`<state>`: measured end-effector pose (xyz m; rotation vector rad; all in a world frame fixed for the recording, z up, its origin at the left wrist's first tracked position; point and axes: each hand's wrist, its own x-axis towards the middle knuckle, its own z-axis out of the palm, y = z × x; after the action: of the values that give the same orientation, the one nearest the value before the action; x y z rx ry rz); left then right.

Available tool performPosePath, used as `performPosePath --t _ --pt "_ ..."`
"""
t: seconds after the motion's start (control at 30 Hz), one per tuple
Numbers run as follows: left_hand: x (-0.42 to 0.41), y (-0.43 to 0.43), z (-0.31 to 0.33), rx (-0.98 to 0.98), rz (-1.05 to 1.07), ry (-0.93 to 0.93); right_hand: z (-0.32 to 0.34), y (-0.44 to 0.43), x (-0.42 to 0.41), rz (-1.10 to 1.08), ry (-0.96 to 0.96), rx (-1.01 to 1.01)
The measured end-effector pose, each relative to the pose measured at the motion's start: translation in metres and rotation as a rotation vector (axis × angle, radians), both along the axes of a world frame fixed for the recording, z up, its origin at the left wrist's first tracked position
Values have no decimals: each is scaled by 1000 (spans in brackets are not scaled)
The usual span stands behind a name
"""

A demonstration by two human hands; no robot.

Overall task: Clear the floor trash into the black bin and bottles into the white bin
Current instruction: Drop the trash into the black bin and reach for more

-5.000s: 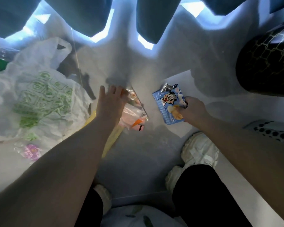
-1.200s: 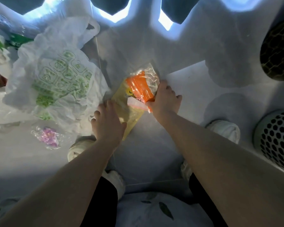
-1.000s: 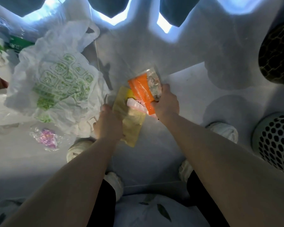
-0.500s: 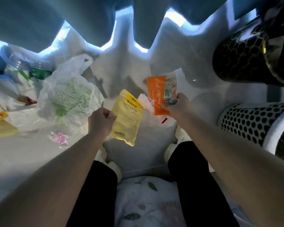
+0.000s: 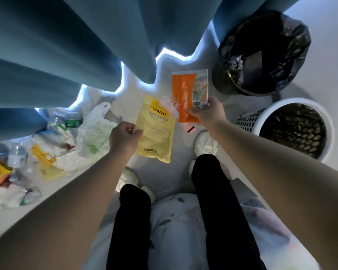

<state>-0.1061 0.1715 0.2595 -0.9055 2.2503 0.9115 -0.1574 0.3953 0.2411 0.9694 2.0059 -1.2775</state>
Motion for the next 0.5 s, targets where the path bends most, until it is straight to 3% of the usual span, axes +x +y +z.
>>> performPosePath --t 0.2,0.5 --pt "-52 69 41 36 -68 43 43 63 -24 -203 28 -128" --pt "-147 227 30 101 -156 45 59 223 -49 -330 50 -4"
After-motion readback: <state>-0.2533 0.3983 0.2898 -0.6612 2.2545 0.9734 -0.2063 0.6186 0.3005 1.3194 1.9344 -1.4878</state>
